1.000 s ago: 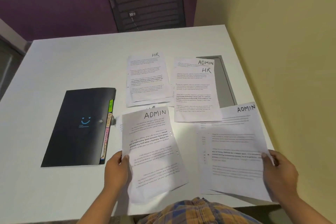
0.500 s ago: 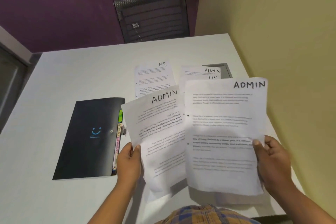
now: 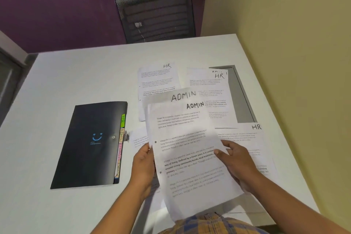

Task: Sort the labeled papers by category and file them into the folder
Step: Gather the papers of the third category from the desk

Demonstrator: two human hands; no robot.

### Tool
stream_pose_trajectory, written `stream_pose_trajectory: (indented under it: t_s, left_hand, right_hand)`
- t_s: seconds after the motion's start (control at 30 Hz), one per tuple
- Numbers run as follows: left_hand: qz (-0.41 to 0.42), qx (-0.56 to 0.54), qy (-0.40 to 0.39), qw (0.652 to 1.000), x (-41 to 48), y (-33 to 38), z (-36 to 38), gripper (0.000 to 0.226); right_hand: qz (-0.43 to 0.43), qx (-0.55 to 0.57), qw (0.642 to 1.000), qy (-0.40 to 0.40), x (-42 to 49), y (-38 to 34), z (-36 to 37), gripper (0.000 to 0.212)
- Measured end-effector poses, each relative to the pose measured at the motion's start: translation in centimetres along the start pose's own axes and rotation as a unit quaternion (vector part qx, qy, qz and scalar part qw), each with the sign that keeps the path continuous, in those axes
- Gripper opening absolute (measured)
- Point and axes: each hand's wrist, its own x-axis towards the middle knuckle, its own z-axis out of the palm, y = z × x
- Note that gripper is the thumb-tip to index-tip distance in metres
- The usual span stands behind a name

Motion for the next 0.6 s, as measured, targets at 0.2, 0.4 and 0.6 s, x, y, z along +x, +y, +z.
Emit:
stream_pose_trajectory:
  t_s: [0.2,0.4,0.6]
  left_hand:
    - [0.032,0.017,-0.055,0.998,-0.4,-0.6,-0.3,0.017]
    - [0.142,0.045,-0.054,0.987,-1.1,0.0,0.0,0.025]
    - [0.211,0.128,-0.048,0.968,-0.7,-0.4,0.0,0.025]
  right_hand:
    - [-0.047,-0.01,0.999,0.002,-1.1,-0.3,-0.4,0.02]
    - [-0.133,-0.052,0.99,0.019,-1.7,-2.0,-1.1,0.026]
    - [-0.17,-0.078,0.981,0.049,-2.1,-2.3,-0.9,0.024]
